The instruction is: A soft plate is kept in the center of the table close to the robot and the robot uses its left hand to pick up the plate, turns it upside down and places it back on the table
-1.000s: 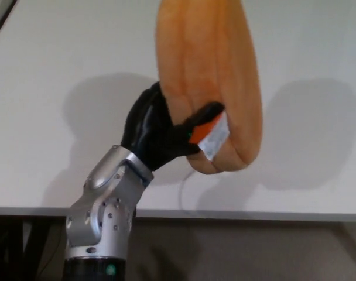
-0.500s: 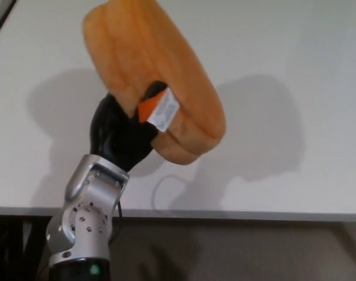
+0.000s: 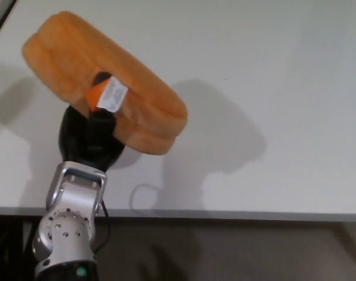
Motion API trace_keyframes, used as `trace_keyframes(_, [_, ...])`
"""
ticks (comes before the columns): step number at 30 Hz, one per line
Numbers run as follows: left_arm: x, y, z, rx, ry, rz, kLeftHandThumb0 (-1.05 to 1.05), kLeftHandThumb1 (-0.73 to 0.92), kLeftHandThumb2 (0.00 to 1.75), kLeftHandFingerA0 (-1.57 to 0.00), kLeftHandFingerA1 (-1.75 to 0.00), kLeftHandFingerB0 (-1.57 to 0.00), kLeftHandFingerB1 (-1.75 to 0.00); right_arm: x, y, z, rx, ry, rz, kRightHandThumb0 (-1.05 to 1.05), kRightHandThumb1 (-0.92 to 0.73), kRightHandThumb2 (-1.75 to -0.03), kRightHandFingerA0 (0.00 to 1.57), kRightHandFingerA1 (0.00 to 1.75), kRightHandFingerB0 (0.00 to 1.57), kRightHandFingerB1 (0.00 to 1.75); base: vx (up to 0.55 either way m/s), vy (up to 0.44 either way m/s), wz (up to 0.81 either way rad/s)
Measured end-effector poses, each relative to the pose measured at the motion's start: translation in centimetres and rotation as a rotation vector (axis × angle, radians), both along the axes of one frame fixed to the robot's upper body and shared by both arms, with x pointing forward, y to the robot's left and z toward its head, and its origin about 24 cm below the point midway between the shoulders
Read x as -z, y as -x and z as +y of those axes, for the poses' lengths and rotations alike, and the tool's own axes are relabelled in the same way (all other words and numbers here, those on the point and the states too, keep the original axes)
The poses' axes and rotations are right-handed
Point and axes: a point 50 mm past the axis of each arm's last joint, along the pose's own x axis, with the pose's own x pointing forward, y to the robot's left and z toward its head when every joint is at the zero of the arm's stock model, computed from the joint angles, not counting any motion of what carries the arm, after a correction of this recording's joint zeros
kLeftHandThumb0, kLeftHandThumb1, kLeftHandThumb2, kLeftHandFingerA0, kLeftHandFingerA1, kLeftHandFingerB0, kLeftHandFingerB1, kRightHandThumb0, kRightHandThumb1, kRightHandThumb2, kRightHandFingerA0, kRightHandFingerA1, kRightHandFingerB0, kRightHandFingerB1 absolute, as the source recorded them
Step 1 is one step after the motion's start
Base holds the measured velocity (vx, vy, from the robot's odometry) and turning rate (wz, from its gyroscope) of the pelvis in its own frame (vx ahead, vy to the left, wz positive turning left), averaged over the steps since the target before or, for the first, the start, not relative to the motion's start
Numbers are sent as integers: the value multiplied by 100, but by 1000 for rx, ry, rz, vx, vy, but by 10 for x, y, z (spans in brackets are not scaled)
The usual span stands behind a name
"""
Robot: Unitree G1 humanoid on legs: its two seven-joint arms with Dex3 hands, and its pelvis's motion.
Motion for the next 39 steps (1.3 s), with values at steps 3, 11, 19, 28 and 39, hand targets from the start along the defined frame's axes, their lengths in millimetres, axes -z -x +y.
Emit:
trace_keyframes(3, [3, 0, 4, -34, 36, 44, -23, 54, 78, -99, -175, -55, -175, 0, -1, 0, -1, -1, -1, -83, -87, -67, 51, 42, 28, 34, 0, 0, 0])
trace_keyframes(11, [23, 1, 11, -93, 131, 209, -21, 54, 77, -97, -175, -51, -175, -2, -6, 0, -8, 0, -11, -88, -75, -108, 45, 54, 23, 47, 0, 0, 0])
trace_keyframes(19, [37, 3, 14, -127, 196, 366, -22, 60, 63, -96, -175, -47, -153, -3, -9, 0, -14, 0, -14, -83, -86, -67, 52, 43, 28, 34, 0, 0, 0])
trace_keyframes(28, [45, 5, 0, -15, 195, 535, -25, 64, 59, -99, -175, -60, -161, -3, -9, 0, -15, 0, -11, -88, -75, -108, 45, 54, 22, 46, 0, 0, 0])
trace_keyframes(39, [62, 12, -18, 150, -61, 748, -48, 54, 90, -129, -150, -85, -126, -4, -10, -2, -22, 14, -7, -83, -87, -67, 53, 44, 30, 35, 0, 0, 0])
